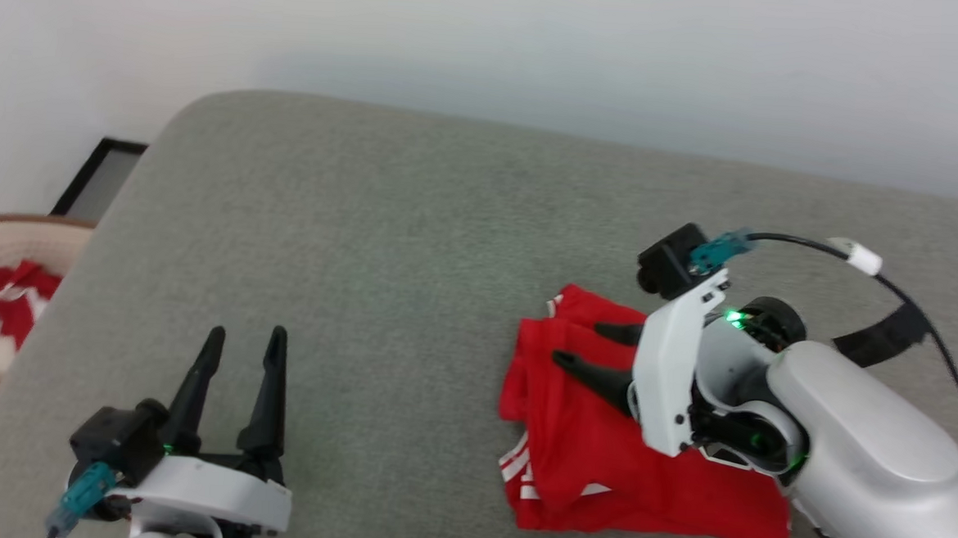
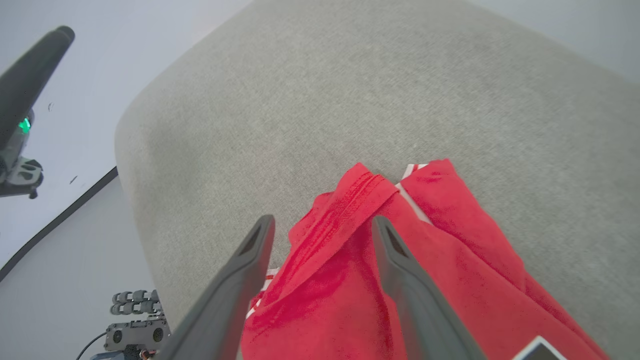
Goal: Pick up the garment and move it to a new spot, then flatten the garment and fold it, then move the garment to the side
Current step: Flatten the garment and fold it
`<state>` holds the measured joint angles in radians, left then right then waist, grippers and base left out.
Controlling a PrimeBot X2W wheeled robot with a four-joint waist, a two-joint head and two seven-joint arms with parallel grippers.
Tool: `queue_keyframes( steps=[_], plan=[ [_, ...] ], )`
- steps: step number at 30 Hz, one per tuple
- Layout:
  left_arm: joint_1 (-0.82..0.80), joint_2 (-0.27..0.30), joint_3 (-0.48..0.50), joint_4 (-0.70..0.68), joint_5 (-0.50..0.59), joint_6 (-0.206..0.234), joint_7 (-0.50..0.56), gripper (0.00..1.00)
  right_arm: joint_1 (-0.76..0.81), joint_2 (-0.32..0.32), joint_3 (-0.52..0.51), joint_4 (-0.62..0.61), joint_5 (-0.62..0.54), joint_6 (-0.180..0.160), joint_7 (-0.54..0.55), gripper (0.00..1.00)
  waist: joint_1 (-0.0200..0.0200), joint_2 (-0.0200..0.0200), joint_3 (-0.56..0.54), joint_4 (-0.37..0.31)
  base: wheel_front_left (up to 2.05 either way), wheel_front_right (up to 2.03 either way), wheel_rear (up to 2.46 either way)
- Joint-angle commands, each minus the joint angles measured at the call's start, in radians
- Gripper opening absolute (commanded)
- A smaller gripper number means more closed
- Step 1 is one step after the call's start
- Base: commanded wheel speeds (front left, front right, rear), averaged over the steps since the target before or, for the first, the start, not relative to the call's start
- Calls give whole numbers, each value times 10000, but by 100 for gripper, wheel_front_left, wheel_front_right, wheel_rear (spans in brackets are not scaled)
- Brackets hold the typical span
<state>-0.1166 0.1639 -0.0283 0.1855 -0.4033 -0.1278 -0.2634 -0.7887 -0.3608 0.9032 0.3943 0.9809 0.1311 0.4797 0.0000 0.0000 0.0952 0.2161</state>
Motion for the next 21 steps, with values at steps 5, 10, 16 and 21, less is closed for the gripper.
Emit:
queue_keyframes(
  steps=[5,10,16,21],
  plan=[
    [294,223,152,-72,46,-28,-5,100,173,-577,-85,-326,-79,-8,-1010,100,0,0,-458,-860,0,0,0],
    [487,280,273,-193,42,-28,-5,100,521,-969,-459,-429,56,-8,-2247,100,0,0,-634,-1347,0,0,0],
    [826,422,478,-311,71,-28,-5,100,1150,-1630,-928,-340,-134,-8,-4160,100,0,0,-859,-1941,0,0,0],
    [1194,522,706,-377,149,-9,-5,100,1671,-2103,-1177,-183,-450,-8,-5445,100,0,0,-1011,-2379,0,0,0]
  ],
)
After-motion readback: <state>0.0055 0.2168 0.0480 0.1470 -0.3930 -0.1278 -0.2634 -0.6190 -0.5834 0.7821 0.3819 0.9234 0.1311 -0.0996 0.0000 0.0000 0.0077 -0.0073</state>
